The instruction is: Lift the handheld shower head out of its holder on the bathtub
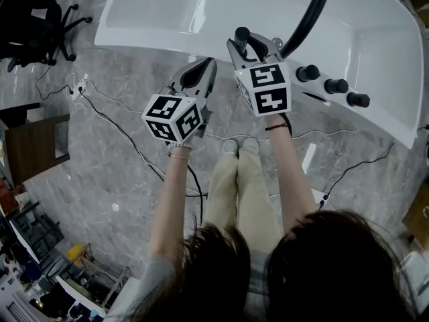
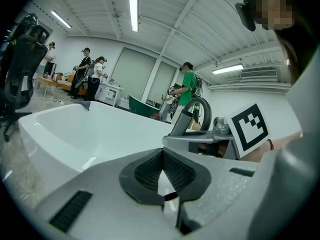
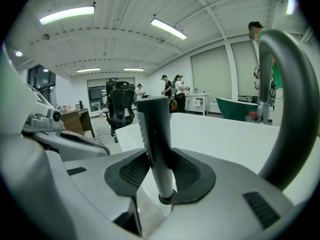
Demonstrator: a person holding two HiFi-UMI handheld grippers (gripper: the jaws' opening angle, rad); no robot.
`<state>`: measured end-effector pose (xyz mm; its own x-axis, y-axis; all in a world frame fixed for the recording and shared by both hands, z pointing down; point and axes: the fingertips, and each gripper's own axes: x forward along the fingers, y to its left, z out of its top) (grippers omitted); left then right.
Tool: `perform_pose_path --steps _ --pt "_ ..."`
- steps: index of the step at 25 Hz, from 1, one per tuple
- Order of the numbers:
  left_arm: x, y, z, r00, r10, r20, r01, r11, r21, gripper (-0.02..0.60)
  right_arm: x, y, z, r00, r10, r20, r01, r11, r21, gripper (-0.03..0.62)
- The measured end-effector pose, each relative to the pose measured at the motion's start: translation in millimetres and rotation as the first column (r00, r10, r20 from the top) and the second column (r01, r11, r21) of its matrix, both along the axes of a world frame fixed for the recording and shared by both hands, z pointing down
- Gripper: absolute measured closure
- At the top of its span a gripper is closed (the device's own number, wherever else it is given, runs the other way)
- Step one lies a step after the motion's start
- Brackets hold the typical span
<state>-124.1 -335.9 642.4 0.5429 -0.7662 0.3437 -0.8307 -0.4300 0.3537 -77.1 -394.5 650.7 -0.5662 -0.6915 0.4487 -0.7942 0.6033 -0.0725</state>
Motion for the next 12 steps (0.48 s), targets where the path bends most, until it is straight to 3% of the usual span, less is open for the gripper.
perform_pose_path --steps 12 --pt "1.8 10.2 -51.1 1.0 0.004 -0.015 -0.004 0.998 0.057 0.575 6.3 16.4 -54.6 0.999 0.02 0.042 -0.022 0.999 0.044 0.462"
